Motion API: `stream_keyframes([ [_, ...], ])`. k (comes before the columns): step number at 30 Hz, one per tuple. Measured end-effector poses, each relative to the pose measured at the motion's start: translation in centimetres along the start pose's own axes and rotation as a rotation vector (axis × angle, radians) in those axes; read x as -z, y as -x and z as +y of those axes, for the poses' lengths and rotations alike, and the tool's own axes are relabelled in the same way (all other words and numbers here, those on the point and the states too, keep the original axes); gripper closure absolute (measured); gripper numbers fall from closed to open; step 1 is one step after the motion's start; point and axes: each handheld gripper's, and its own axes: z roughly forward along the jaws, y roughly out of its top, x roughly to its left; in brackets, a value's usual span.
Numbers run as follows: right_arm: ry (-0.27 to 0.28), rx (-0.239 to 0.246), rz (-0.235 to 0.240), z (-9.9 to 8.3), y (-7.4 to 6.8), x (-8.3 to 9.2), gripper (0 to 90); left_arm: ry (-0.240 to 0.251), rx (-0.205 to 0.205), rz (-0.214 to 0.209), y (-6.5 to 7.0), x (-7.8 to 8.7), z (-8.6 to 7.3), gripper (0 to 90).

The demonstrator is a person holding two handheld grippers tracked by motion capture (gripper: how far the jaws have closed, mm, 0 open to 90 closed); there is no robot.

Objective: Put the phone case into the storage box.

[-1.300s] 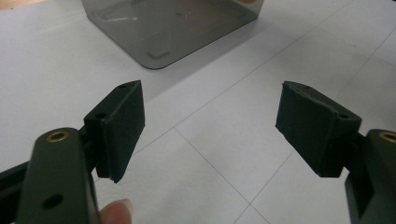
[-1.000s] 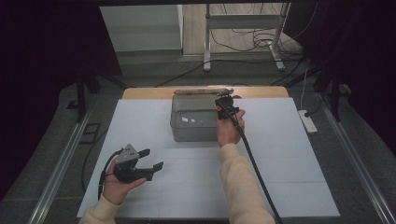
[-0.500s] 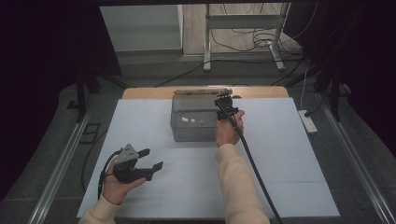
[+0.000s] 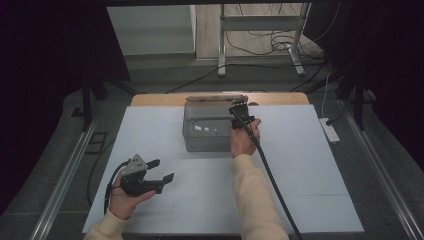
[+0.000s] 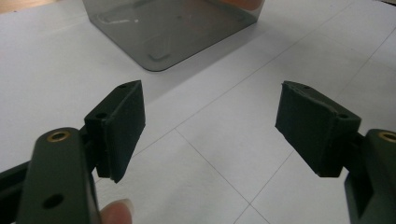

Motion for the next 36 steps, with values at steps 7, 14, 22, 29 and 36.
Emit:
stream_keyframes([
  [7,-0.004,-0.004,0.005,0.03,0.05,-0.02,80.0,-0.001,0.0,0.001,-0.02,0.0,-0.01,24.2],
  [14,-0.006,-0.003,0.01,0.04,0.08,-0.06,79.9,-0.001,-0.001,0.0,0.01,-0.01,-0.01,24.2],
  [22,-0.011,-0.004,0.016,0.08,0.1,-0.1,79.1,-0.001,-0.002,-0.002,0.03,-0.02,0.0,24.2],
  [29,-0.015,0.001,0.019,0.11,0.1,-0.11,78.4,-0.002,-0.003,-0.004,0.03,-0.02,0.0,24.2],
  [36,-0.008,0.005,0.021,0.18,0.19,0.08,76.9,-0.003,-0.005,-0.005,0.05,-0.04,0.01,24.2],
])
